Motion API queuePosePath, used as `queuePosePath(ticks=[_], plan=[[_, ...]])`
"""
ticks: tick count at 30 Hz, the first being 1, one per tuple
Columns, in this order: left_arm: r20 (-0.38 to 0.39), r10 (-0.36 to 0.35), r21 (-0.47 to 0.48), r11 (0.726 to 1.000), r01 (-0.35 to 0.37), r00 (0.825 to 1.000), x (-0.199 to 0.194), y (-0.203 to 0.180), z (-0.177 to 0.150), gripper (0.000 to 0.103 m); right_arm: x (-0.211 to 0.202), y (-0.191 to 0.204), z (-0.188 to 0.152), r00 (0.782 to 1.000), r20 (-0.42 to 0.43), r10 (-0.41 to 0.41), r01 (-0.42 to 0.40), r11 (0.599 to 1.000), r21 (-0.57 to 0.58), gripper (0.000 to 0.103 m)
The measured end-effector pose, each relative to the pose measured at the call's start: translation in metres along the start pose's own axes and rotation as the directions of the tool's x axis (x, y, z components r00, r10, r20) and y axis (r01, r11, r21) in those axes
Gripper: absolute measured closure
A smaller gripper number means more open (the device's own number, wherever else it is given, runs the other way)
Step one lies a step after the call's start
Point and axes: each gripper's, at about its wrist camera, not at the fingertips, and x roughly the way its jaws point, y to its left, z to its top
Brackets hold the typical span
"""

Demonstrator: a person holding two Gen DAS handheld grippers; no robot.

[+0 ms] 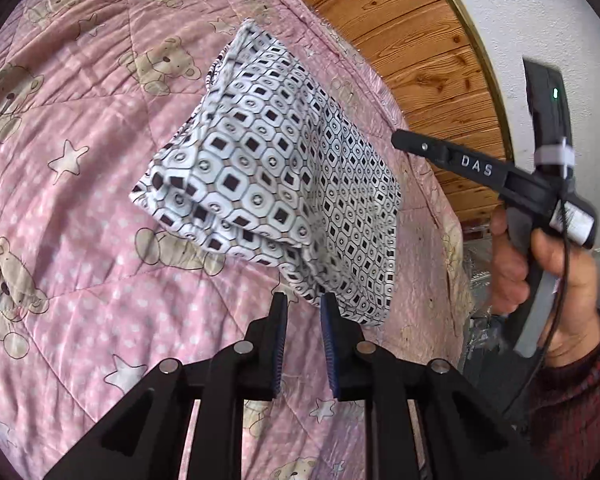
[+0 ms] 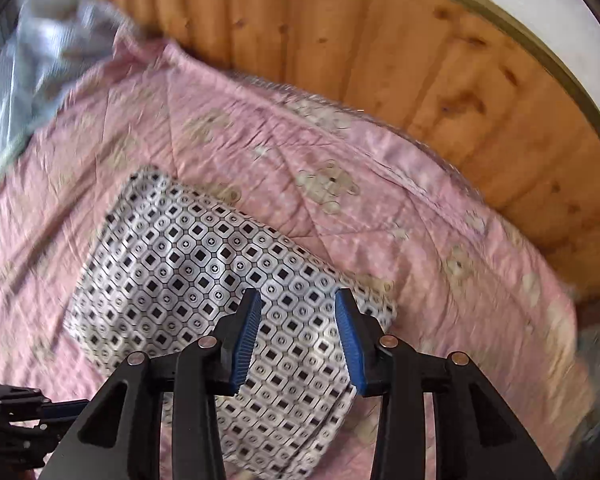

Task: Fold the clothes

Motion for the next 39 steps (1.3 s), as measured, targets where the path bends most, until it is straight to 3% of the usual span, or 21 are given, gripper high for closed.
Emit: queuePosePath(ticks=[2,5,6,8,9,10,11,13,15,18,20,23,25,26,28,30,33,35,37,38,39], plan=[[0.016,-0.048,0.0,0.999,0.048,0.999,-0.022,0.011,0.002,0.082,-0.02,-0.024,-0.041,0.989,0.06,0.131,-0.141,0.969,0.202,0.064],[0.056,-0.136,-0.022,0.99,0.138,0.989,-0.035,0.026,0.02,0.073,-0.021,-0.034,-0.102,0.924,0.118,0.363,-0.379,0.835,0.399,0.063],[0.05,-0.169,-0.028,0.985,0.17,0.984,-0.029,0.031,0.029,0.073,-0.008,-0.032,-0.115,0.922,0.093,0.375,-0.378,0.825,0.421,0.063],[0.038,-0.187,0.007,0.982,0.187,0.982,-0.018,0.036,0.048,0.073,0.025,-0.035,-0.136,0.95,-0.006,0.313,-0.276,0.848,0.452,0.066],[0.044,-0.144,0.039,0.989,0.143,0.989,-0.014,0.039,0.054,0.073,0.029,-0.042,-0.143,0.957,-0.011,0.29,-0.251,0.845,0.472,0.073],[0.034,-0.09,0.041,0.995,0.089,0.995,-0.008,0.046,0.059,0.073,0.031,-0.05,-0.15,0.962,-0.012,0.271,-0.23,0.839,0.493,0.088],[-0.004,-0.049,0.04,0.998,0.049,0.999,0.0,0.056,0.061,0.074,0.034,-0.058,-0.157,0.968,-0.014,0.252,-0.209,0.832,0.513,0.088],[-0.044,0.002,0.066,0.998,0.001,0.999,0.002,0.063,0.061,0.083,0.013,-0.056,-0.153,0.983,-0.009,0.184,-0.155,0.855,0.494,0.075],[-0.051,0.022,0.115,0.993,-0.016,0.998,-0.007,0.059,0.058,0.083,-0.01,-0.049,-0.146,0.99,0.023,0.137,-0.132,0.876,0.463,0.072],[-0.034,-0.041,0.22,0.974,0.048,0.999,-0.027,0.031,0.054,0.079,-0.024,-0.027,-0.117,0.982,0.102,0.161,-0.189,0.896,0.403,0.065],[-0.054,-0.063,0.277,0.958,0.075,0.997,-0.022,0.016,0.058,0.077,-0.017,-0.015,-0.093,0.982,0.122,0.147,-0.18,0.924,0.336,0.064],[-0.075,-0.01,0.332,0.943,0.034,0.997,0.003,0.011,0.068,0.077,0.003,-0.002,-0.062,0.987,0.131,0.097,-0.126,0.963,0.24,0.064],[-0.095,0.04,0.313,0.95,-0.008,0.995,0.021,0.023,0.074,0.077,0.034,-0.011,-0.054,0.999,0.04,0.029,-0.037,0.976,0.214,0.064],[-0.103,0.074,0.294,0.955,-0.041,0.992,0.028,0.033,0.074,0.077,0.053,-0.02,-0.056,0.998,-0.054,-0.029,0.04,0.976,0.212,0.064],[-0.101,0.032,0.267,0.964,-0.004,0.994,0.028,0.045,0.068,0.077,0.057,-0.042,-0.065,0.998,-0.069,-0.013,0.031,0.961,0.275,0.065],[-0.108,0.017,0.274,0.962,0.013,0.994,0.019,0.04,0.064,0.077,0.032,-0.045,-0.071,0.999,-0.036,-0.024,0.034,0.945,0.327,0.065],[-0.073,-0.047,0.297,0.953,0.067,0.996,-0.003,0.031,0.059,0.07,0.003,-0.019,-0.088,0.996,0.053,0.076,-0.09,0.935,0.344,0.058],[-0.053,0.01,0.291,0.957,0.006,0.999,0.001,0.04,0.057,0.05,0.006,-0.003,-0.102,0.996,0.025,0.09,-0.093,0.935,0.341,0.054],[-0.083,0.126,0.265,0.959,-0.101,0.989,0.018,0.061,0.056,0.052,0.013,0.008,-0.116,0.999,-0.028,0.042,-0.031,0.943,0.331,0.056],[-0.038,0.099,0.277,0.957,-0.085,0.994,0.012,0.062,0.054,0.05,0.017,0.013,-0.123,0.998,-0.055,0.018,0.0,0.946,0.324,0.056],[-0.058,0.123,0.279,0.955,-0.102,0.991,0.013,0.061,0.053,0.05,0.021,0.019,-0.13,0.997,-0.081,-0.006,0.031,0.948,0.316,0.056]])
